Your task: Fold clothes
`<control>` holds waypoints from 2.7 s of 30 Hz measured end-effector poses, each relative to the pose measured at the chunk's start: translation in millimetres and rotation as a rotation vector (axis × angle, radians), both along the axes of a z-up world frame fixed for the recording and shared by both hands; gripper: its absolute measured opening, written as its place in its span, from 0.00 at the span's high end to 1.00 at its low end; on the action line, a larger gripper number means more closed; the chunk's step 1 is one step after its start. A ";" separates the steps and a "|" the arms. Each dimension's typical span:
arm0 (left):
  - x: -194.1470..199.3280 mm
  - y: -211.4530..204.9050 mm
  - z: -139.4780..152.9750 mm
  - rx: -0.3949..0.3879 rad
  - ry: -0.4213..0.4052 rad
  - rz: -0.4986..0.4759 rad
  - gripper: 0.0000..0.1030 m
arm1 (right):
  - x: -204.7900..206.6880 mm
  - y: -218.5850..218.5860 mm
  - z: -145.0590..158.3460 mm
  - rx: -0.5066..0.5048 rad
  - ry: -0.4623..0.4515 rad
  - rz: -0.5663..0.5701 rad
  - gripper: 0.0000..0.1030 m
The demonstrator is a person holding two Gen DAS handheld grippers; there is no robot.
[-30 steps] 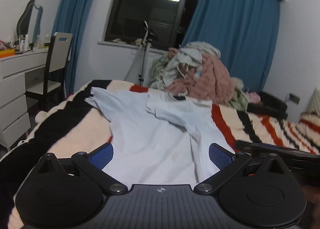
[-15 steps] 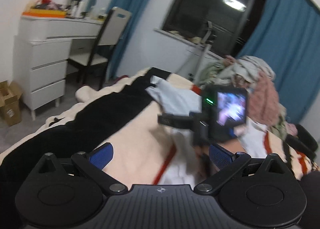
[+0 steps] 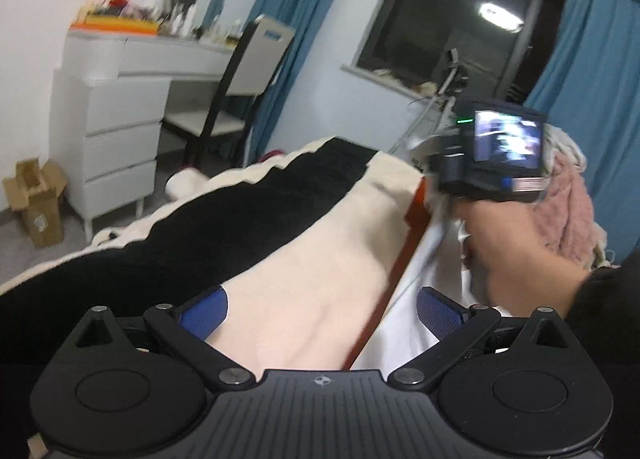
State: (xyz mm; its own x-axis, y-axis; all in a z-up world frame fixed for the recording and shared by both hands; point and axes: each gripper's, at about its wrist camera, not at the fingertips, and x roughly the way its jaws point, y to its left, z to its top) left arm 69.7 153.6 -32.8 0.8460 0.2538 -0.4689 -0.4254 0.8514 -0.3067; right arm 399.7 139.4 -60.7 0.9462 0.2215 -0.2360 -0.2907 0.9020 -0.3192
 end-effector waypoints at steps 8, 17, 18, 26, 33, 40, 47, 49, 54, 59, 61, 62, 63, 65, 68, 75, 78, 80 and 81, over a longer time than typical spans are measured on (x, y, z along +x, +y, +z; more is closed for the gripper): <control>-2.8 -28.6 4.9 0.053 -0.034 -0.089 0.01 | 33.0 -189.7 21.7 0.314 0.051 -0.288 0.92; 18.9 -60.2 -13.0 0.135 0.016 -0.200 0.01 | 37.1 -297.2 -42.2 0.448 0.244 -0.360 0.12; 20.9 -62.9 -14.8 0.140 0.018 -0.211 0.01 | 30.1 -300.1 -40.1 0.457 0.243 -0.353 0.12; 26.5 -78.8 -19.9 0.177 0.020 -0.284 0.01 | -61.1 -314.5 1.2 0.443 0.171 -0.273 0.12; 13.3 -73.5 -9.7 0.107 0.019 -0.325 0.03 | -219.3 -336.0 37.2 0.487 0.159 -0.195 0.12; -18.7 -37.7 4.5 -0.109 0.036 -0.305 0.03 | -345.9 -348.4 27.1 0.502 0.224 -0.192 0.12; -51.8 22.2 -10.3 -0.435 0.112 -0.220 0.06 | -384.6 -374.3 22.4 0.601 0.254 -0.260 0.12; -53.2 28.7 -18.4 -0.463 0.163 -0.183 0.10 | -386.9 -380.5 21.6 0.636 0.248 -0.270 0.12; -46.0 33.8 -41.0 -0.501 0.291 -0.125 0.22 | -380.4 -392.7 15.2 0.685 0.279 -0.325 0.12; -42.6 23.7 -45.1 -0.442 0.342 -0.140 0.34 | -378.5 -403.3 6.4 0.753 0.320 -0.343 0.12; -44.1 20.2 -45.7 -0.419 0.361 -0.134 0.48 | -376.0 -404.8 2.8 0.765 0.345 -0.346 0.12; -44.7 16.3 -45.9 -0.410 0.366 -0.131 0.58 | -375.2 -404.7 1.5 0.769 0.354 -0.345 0.12; -45.0 13.8 -45.3 -0.392 0.374 -0.138 0.64 | -374.6 -404.6 0.3 0.772 0.363 -0.345 0.12; -47.4 5.8 -42.1 -0.336 0.399 -0.148 0.95 | -373.7 -404.0 -0.9 0.774 0.374 -0.343 0.12; -54.6 -9.4 -29.3 -0.219 0.376 -0.158 0.96 | -374.0 -404.4 -1.1 0.779 0.380 -0.340 0.12; -111.0 -96.9 35.9 0.228 0.091 -0.319 0.96 | -377.5 -412.7 -0.9 0.825 0.382 -0.342 0.12; -139.9 -146.6 53.7 0.312 -0.008 -0.465 0.96 | -378.5 -418.4 -0.2 0.858 0.376 -0.347 0.12; -157.5 -180.6 57.7 0.347 -0.047 -0.593 0.96 | -379.5 -422.7 -0.3 0.875 0.370 -0.356 0.12; -163.7 -195.1 54.5 0.356 -0.045 -0.651 0.96 | -380.0 -424.9 -0.3 0.884 0.367 -0.361 0.12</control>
